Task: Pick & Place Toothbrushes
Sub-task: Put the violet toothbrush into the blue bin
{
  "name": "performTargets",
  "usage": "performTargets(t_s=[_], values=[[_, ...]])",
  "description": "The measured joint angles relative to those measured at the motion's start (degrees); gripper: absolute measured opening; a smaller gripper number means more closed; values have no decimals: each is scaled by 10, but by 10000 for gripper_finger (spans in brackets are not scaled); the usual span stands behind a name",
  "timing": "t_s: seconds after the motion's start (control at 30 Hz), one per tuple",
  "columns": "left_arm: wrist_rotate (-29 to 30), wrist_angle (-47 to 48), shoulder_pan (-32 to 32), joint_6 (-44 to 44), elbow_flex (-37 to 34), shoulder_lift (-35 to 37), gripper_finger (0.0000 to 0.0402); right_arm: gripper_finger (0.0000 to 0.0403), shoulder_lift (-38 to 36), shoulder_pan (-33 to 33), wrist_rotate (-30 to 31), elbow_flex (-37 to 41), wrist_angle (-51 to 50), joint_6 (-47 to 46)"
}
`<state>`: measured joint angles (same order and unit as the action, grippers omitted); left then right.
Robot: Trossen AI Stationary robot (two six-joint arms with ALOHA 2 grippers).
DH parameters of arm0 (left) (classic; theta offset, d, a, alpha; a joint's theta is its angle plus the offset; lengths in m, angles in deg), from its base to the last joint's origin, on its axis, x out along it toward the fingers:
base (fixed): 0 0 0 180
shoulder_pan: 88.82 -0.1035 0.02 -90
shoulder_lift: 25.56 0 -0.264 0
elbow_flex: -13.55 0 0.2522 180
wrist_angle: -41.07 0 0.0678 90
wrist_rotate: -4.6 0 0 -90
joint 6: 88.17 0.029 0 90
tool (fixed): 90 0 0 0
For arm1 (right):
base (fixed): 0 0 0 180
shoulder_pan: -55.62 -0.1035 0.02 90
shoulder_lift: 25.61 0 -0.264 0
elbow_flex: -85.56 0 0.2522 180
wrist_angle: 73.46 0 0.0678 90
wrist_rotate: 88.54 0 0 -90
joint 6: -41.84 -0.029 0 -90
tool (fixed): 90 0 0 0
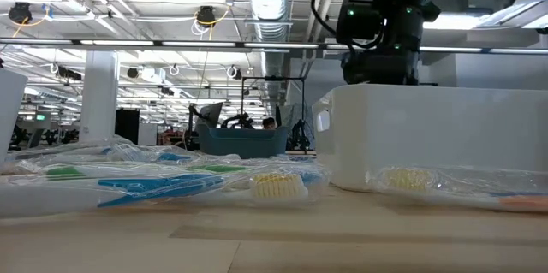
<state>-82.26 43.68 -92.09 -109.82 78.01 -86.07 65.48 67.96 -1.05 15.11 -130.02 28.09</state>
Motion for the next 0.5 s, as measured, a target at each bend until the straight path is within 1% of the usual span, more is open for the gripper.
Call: performTargets(t_s=[0.03,0.07,0.2,0.23,0.27,0.3,0.33,0.43,0.5], values=[[0,0,0,0,0,0,4,228,0,0,-3,0,-1,-18],[0,0,0,0,0,0,4,228,0,0,-5,0,-2,-64],[0,0,0,0,0,0,4,228,0,14,-10,0,-11,-294],[0,0,0,0,0,0,4,228,0,17,-12,0,-18,-325],[0,0,0,0,0,0,4,228,0,19,-13,0,-21,-332],[0,0,0,0,0,0,4,228,0,20,-12,0,-21,-315],[0,0,0,0,0,0,4,228,0,21,-12,0,-18,-277],[0,0,0,3,0,0,4,228,0,15,-13,0,-12,-136],[0,0,0,7,0,0,4,228,0,7,-12,0,-9,-58]])
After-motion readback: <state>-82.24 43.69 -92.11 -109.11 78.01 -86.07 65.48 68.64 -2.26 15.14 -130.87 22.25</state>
